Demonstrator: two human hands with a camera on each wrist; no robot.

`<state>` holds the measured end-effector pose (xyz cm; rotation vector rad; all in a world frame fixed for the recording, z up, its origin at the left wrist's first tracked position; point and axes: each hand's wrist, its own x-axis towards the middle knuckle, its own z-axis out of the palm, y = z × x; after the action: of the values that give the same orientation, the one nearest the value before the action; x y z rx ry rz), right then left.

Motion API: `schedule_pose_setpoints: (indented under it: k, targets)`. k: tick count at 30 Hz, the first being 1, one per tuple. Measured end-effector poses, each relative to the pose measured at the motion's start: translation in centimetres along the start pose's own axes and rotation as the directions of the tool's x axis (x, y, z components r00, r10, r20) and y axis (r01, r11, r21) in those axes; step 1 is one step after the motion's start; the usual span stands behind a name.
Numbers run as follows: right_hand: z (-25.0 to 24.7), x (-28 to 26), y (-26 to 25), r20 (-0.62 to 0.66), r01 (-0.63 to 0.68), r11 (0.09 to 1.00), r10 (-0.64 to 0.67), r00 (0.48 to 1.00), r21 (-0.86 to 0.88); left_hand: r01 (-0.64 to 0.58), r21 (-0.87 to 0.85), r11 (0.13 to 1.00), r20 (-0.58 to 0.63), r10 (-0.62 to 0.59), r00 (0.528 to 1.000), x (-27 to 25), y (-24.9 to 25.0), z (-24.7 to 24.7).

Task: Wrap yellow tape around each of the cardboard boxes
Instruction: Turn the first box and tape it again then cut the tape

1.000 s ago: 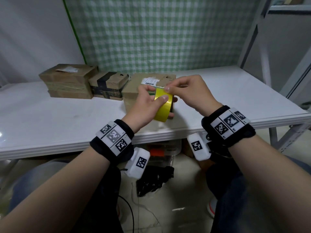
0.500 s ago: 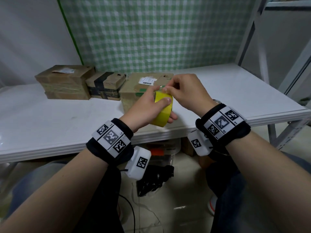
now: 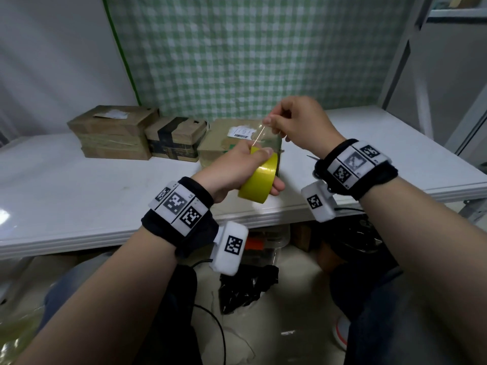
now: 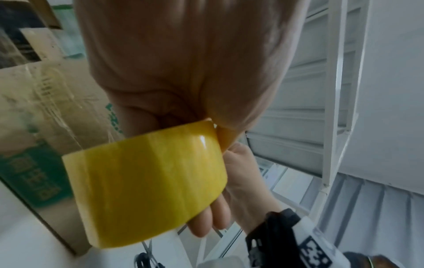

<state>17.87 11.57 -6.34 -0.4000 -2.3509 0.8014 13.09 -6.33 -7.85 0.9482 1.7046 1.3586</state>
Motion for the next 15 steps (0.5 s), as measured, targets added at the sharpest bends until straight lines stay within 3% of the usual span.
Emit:
schedule_pose_setpoints:
  k: [7,10,15]
  targets:
    - [0.7,4.3,1.3,0.048,-0.039,0.999,0.039,0.998,-0.005,0.041,-0.118,0.992,-0.044,-0.046,0.998,1.2,0.4,-0.4]
    - [0.2,5.6,1.9,0.016,-0.060,0.998,0.060,0.998,-0.011,0.078,-0.120,0.990,-0.045,-0.084,0.995,1.7,0.3,-0.6]
    - [0.3,6.6,3.1,0.100,-0.094,0.995,0.096,0.990,-0.024,0.089,-0.104,0.991,-0.043,-0.094,0.995,1.9,0.7,-0.3]
